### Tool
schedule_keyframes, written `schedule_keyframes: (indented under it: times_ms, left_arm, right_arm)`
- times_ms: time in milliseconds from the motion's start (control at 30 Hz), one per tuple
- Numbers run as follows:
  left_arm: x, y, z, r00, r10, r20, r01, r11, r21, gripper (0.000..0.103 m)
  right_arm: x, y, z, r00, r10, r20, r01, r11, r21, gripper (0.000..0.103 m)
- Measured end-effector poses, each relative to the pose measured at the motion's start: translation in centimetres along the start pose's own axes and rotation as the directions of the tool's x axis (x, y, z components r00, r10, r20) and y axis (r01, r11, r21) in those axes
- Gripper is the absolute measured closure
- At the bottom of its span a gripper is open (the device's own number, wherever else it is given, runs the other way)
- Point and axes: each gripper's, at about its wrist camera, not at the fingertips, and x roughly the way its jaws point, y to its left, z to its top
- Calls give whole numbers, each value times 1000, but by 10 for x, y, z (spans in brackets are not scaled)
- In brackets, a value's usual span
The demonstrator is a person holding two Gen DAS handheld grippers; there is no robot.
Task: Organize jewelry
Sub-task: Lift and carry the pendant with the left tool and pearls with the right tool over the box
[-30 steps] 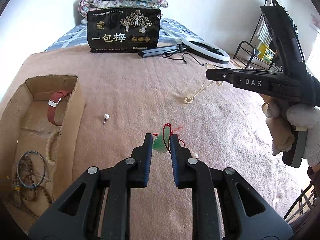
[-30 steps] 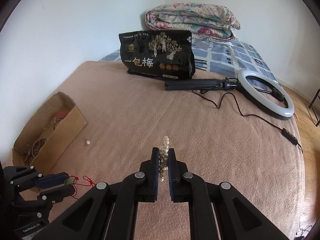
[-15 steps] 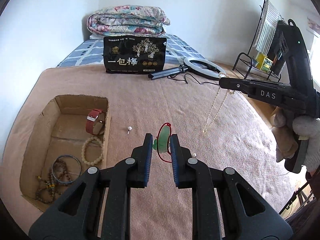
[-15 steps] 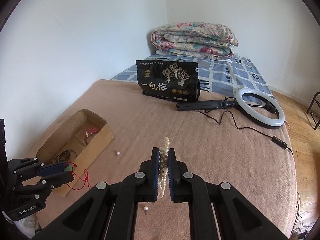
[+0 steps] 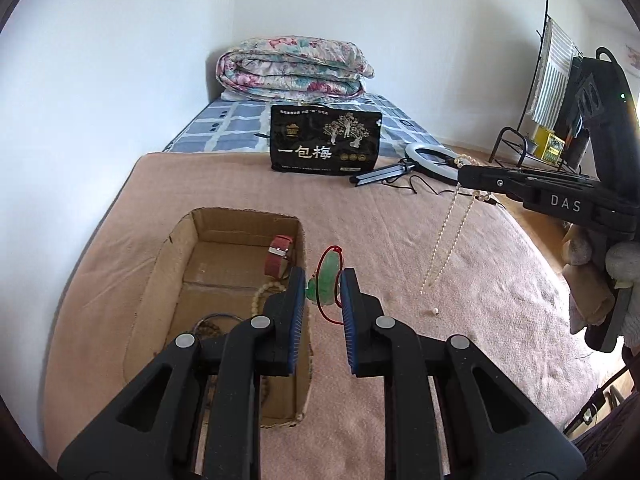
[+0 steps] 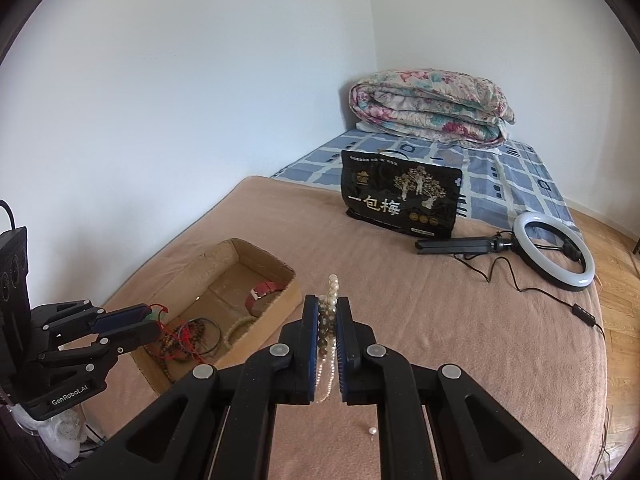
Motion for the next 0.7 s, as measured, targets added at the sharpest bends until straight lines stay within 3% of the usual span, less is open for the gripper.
schedule_keyframes:
  times_ms: [367, 700]
  left_arm:
    - [-9, 57, -6, 997, 77, -7, -78, 996, -43, 87]
    - [1, 88, -12, 994, 105, -31, -108, 990, -96, 87]
  right_arm:
    - [29, 61, 18, 996, 84, 3, -84, 995, -46, 98]
    - [67, 102, 29, 990, 137, -24, -139, 987, -79, 98]
